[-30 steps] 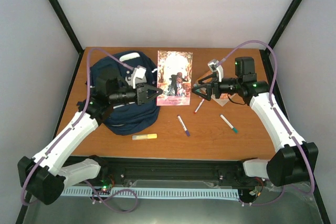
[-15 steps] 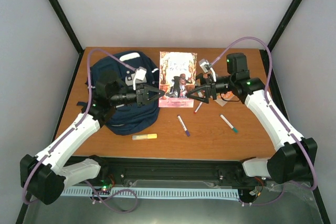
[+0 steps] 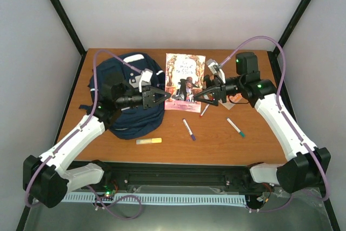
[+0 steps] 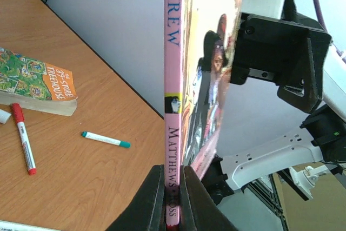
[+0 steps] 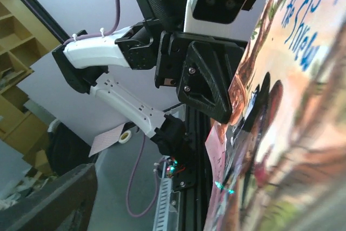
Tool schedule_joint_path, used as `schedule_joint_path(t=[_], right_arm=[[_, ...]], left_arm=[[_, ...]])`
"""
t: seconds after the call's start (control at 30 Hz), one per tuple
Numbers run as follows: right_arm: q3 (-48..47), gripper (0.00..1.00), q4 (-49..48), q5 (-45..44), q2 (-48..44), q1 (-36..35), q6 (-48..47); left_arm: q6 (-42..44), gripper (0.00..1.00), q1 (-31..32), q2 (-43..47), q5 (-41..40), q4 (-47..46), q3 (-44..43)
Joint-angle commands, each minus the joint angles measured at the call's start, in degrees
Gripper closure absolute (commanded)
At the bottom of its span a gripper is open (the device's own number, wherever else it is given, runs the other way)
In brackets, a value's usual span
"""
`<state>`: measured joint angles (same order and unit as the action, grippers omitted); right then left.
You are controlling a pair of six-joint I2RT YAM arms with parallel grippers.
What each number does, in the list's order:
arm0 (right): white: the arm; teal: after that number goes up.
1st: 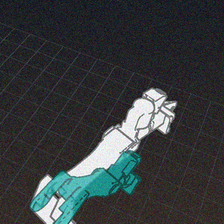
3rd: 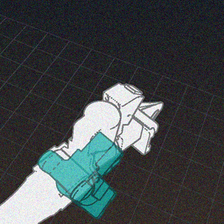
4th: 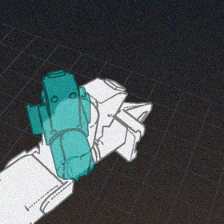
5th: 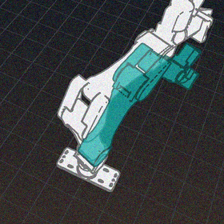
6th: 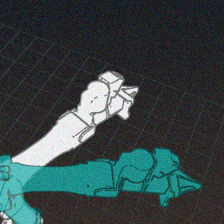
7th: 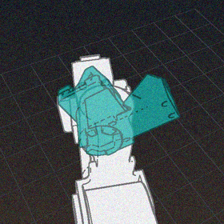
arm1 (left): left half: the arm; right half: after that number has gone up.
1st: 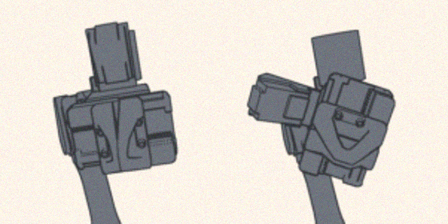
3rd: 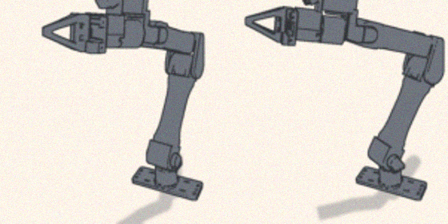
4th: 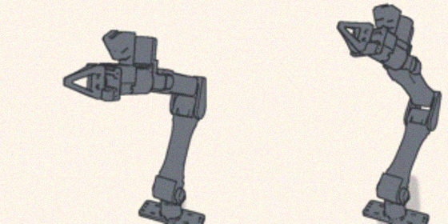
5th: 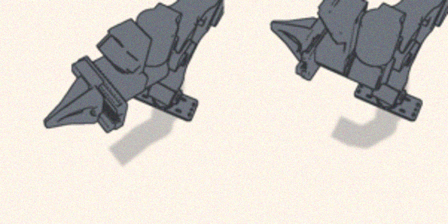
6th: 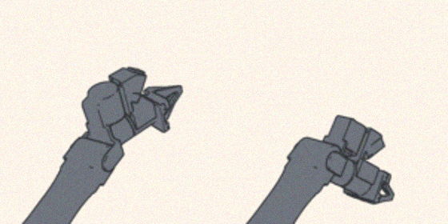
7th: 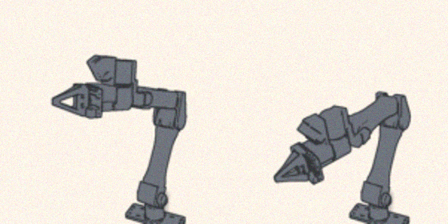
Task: Pack the student bag
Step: Pick up the book from the center of the board.
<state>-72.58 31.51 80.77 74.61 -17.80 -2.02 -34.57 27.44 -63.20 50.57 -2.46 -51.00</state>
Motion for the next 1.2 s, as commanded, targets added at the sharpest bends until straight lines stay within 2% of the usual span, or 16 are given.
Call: schedule_joint_path(t=[0.0, 0.2, 0.37, 0.53, 0.63, 0.7, 0.83, 0.9, 1.0, 1.07, 1.13, 1.17], right_arm=[[2.68, 0.23, -5.35, -1.95, -3.51, -0.5, 5.3], [4.3, 0.4, -10.35, -7.08, -3.86, -0.56, 9.19], [5.94, 0.65, -15.68, -13.19, -4.28, -0.52, 13.22], [7.71, 0.8, -18.39, -16.39, -5.79, -0.49, 14.33], [8.14, 0.94, -17.81, -18.4, -5.75, -0.5, 13.9], [8.57, 0.97, -17.29, -19.31, -5.62, -0.44, 12.9], [10.39, 0.97, -16.38, -21.2, -5.83, -0.48, 9.38], [11.09, 0.97, -14.63, -22.66, -6.04, -0.23, 5.86], [13.93, 0.97, -13.07, -25.27, -7.53, 0.36, 0.92], [17.75, 0.97, -13.57, -28.51, -9.66, 0.4, -2.5], [21.47, 0.97, -14.45, -31.58, -11.6, 0.47, -5.14], [22.17, 0.97, -13.87, -32.4, -12.09, 0.49, -6.82]], left_arm=[[0.27, 0.99, 0.24, -1.4, -1.73, -1.65, -0.85], [-0.23, 0.99, 0.24, -1.22, -1.59, -2.2, -0.31], [-0.24, 0.99, 0.24, -1.14, -1.88, -2.37, 0.36], [-0.34, 0.99, 0.24, -1.38, -2.36, -2.37, 0.93], [-0.11, 0.98, 0.24, -1.57, -2.58, -2.36, 1.07], [0.09, 0.9, 0.24, -1.93, -2.5, -1.97, 0.96], [1.24, 0.58, 0.24, -2.75, -4.05, 1.55, -0.55], [3.23, 0.47, 0.24, -2.72, -7.25, 6.65, -2.66], [8.51, 0.38, 0.24, -2.96, -14.9, 18.57, -7.19], [11.13, 0.36, 0.24, -3.31, -22.36, 25.92, -10.26], [13.38, 0.25, 0.26, -3.73, -28.49, 31.71, -12.74], [14.65, 0.23, 0.25, -4.1, -31.71, 34.73, -13.96]])
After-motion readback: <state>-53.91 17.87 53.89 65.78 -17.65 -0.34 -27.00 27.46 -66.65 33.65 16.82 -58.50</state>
